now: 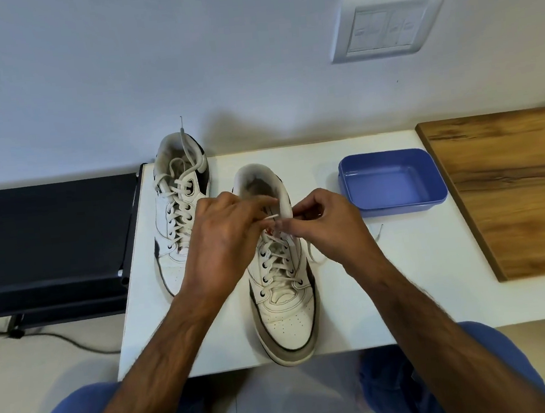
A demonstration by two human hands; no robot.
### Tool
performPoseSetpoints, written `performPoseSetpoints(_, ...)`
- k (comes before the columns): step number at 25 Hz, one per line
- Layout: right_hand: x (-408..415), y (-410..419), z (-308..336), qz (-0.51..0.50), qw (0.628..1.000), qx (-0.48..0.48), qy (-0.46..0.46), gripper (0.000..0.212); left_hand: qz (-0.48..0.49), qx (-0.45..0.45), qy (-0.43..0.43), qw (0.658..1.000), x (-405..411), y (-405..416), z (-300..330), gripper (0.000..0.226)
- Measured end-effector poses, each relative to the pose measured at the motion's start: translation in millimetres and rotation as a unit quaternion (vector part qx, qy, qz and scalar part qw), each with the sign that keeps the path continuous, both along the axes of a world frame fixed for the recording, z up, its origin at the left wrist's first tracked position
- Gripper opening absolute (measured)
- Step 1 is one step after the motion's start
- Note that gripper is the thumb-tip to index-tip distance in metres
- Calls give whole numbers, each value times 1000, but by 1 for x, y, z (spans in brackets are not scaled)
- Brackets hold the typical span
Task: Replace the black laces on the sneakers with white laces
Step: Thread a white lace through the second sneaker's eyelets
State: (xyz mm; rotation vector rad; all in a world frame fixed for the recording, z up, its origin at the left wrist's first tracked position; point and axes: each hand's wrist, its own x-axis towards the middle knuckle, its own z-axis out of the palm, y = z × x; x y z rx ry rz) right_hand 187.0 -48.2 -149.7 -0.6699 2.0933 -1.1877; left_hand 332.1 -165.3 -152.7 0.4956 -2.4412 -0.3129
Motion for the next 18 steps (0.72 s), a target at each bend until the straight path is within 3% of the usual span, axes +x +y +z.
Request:
performPoseSetpoints(6,-14,9,-10,18,986,-80,-146,34,15,81,30,996,-7,6,-10,6)
performPoseSetpoints(12,-14,10,-11,38,989,-87,-116,46,32,77,-7,996,-11,10,-9,21)
performPoseSetpoints(18,-12,10,-9,58,991,-89,-81,36,36,32,-31,998,-14,12,-5,38)
